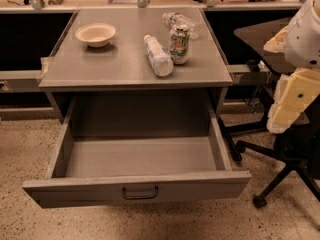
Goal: Place blue plastic bottle into top drawer
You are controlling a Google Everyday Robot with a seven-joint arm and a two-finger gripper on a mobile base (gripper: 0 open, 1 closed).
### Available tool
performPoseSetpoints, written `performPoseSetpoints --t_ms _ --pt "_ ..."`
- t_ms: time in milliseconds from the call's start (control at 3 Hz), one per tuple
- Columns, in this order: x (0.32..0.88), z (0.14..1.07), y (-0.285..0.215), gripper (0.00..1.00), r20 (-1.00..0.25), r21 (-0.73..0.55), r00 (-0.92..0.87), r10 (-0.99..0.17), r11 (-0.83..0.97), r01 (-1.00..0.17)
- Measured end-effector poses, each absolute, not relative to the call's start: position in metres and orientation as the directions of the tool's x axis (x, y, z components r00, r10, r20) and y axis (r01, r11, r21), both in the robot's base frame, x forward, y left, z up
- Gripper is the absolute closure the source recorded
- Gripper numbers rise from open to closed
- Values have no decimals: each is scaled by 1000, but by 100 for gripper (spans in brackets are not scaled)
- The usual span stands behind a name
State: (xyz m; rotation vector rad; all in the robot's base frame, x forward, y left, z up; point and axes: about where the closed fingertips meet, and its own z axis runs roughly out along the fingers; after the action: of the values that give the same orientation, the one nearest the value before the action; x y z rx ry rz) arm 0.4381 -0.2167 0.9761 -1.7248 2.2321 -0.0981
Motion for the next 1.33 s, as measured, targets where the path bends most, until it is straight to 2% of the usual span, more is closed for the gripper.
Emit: performPoseSetpoints --t_ms 333,667,1333 --pt "438 976 -217 0 -207 -245 -221 -953 269 -931" --pt "467 969 -206 0 -198 -249 -194 -961 241 -938" --pt "624 949 -129 0 -195 -271 -21 -980 75 -960"
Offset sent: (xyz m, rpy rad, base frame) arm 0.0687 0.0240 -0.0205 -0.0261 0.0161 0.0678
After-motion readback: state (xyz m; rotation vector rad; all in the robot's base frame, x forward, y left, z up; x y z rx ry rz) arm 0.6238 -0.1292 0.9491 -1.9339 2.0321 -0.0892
